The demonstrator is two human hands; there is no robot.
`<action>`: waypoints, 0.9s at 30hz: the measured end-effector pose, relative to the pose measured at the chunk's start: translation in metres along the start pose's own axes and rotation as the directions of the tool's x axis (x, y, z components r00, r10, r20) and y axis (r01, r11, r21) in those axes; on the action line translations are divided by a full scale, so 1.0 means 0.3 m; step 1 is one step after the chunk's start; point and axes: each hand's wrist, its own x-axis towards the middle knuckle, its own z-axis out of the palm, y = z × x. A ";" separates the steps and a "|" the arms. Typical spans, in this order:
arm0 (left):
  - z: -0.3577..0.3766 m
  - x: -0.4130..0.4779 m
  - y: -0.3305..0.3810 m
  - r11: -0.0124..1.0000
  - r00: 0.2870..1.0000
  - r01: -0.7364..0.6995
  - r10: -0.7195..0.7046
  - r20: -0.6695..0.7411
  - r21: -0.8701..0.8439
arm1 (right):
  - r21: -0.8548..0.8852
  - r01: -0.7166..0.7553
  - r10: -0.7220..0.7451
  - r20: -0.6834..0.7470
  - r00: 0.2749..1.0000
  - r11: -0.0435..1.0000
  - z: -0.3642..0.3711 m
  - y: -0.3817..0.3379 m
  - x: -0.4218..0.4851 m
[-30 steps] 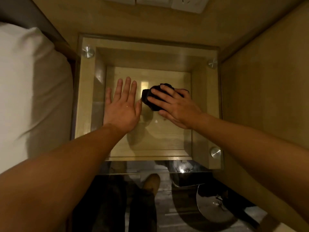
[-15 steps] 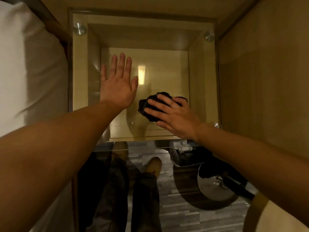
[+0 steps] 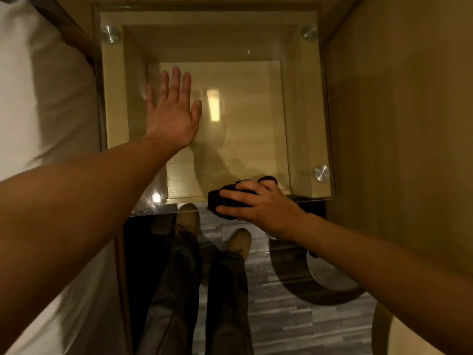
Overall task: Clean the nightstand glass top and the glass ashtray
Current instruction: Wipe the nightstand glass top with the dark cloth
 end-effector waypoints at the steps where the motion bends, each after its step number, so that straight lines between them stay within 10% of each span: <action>1: -0.005 -0.006 0.007 1.000 1.000 0.006 -0.005 0.006 -0.009 | 0.020 0.018 -0.017 -0.003 1.000 1.000 -0.007 -0.009 -0.010; 10: -0.016 -0.085 0.217 0.988 0.993 -0.113 0.116 0.023 -0.108 | 0.404 -0.195 0.142 0.158 0.977 0.894 -0.177 -0.009 -0.060; 21: 0.091 0.068 0.317 0.991 0.991 -0.131 0.131 -0.034 -0.008 | 0.442 -0.544 0.666 -0.185 0.722 0.713 -0.500 0.649 0.224; 27: 0.116 0.072 0.316 0.991 0.989 -0.136 0.136 -0.058 0.006 | 0.190 -0.458 0.483 -0.120 0.867 0.869 -0.447 0.883 0.522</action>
